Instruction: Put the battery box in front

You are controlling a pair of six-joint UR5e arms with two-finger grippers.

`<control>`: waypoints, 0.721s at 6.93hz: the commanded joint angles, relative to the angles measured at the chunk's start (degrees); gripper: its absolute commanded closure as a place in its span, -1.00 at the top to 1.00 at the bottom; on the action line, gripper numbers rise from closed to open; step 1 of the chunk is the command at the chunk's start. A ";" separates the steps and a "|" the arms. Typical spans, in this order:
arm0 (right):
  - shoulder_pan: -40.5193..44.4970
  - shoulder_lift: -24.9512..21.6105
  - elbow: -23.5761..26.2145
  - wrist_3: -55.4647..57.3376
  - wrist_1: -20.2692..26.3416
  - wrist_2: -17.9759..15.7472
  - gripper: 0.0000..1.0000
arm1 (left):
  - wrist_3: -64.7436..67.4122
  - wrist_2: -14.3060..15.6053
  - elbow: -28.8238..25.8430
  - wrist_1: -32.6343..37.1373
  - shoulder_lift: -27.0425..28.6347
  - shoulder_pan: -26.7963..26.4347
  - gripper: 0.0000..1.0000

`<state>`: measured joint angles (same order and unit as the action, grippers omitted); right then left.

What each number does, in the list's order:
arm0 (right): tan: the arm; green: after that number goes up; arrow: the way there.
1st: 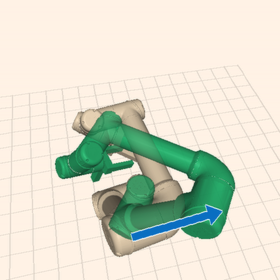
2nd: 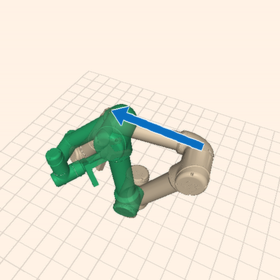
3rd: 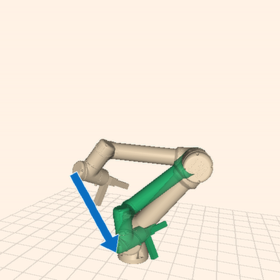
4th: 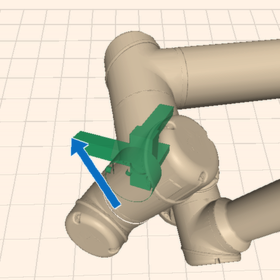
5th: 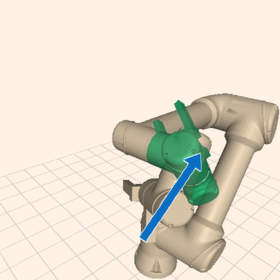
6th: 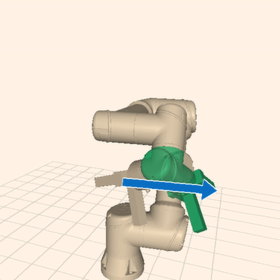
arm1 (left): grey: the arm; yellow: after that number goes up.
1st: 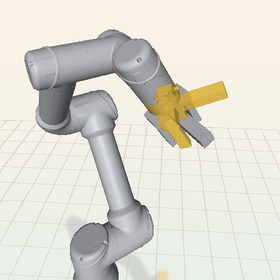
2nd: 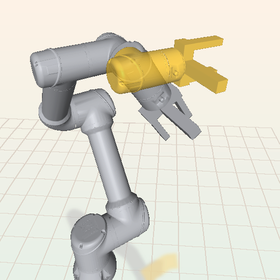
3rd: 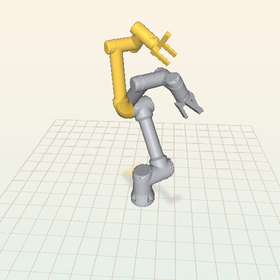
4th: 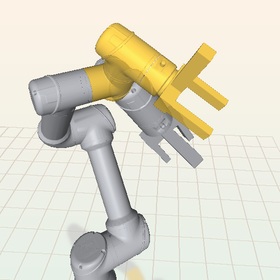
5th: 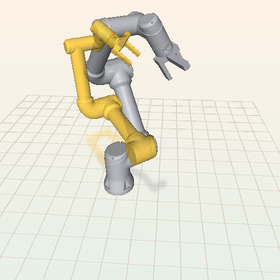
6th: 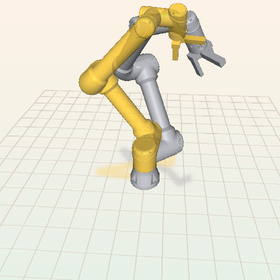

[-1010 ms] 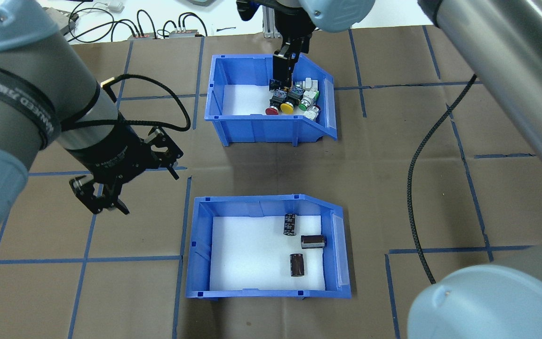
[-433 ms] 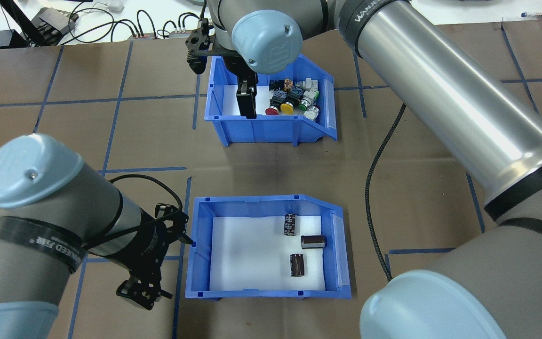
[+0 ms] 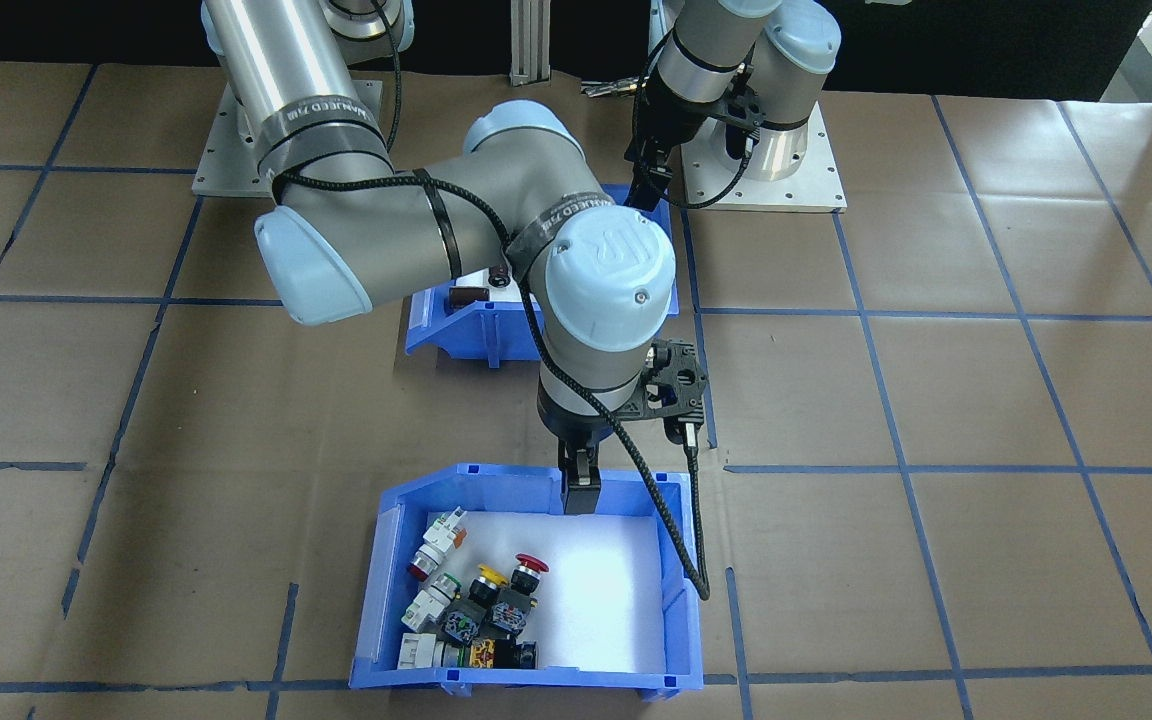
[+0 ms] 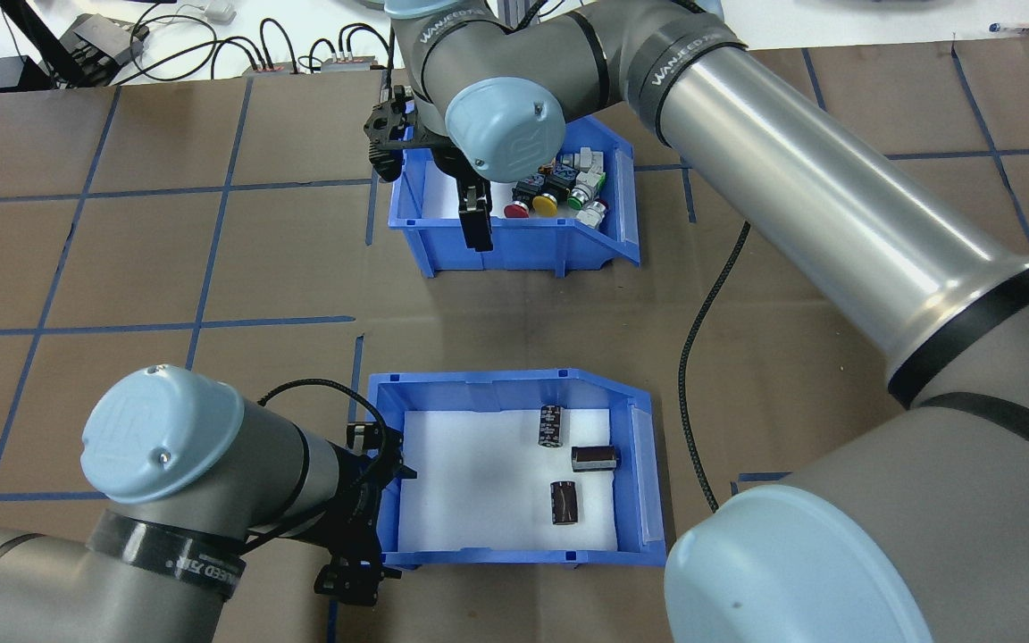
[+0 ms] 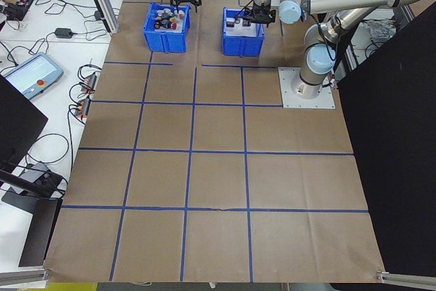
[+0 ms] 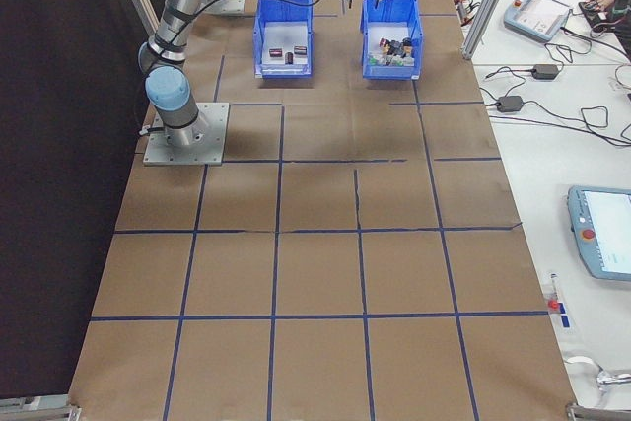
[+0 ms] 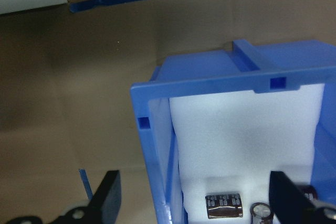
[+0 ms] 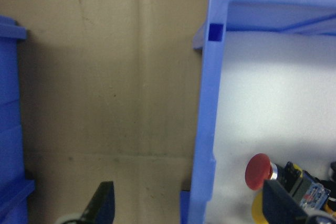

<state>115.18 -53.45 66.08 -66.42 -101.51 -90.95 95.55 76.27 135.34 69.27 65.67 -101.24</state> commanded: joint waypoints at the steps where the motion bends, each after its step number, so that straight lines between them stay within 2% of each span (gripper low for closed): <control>1: 0.04 5.17 0.54 0.68 -6.67 -0.53 1.00 | 4.02 -2.69 2.55 -3.79 0.33 -1.50 1.00; 3: 0.04 5.12 0.46 0.94 -6.34 -3.17 1.00 | 6.31 -2.71 3.08 -5.28 2.17 -3.34 1.00; 4: 0.22 4.58 0.28 1.03 -6.07 -3.00 0.85 | 8.41 -2.71 3.08 -6.94 3.92 -5.00 1.00; 5: 0.22 3.71 0.28 1.38 -5.72 -3.00 0.36 | 9.99 -2.62 3.08 -9.74 6.29 -6.24 1.00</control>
<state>115.34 -48.85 66.43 -65.35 -107.59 -93.84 103.47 73.61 138.38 62.37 69.46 -105.85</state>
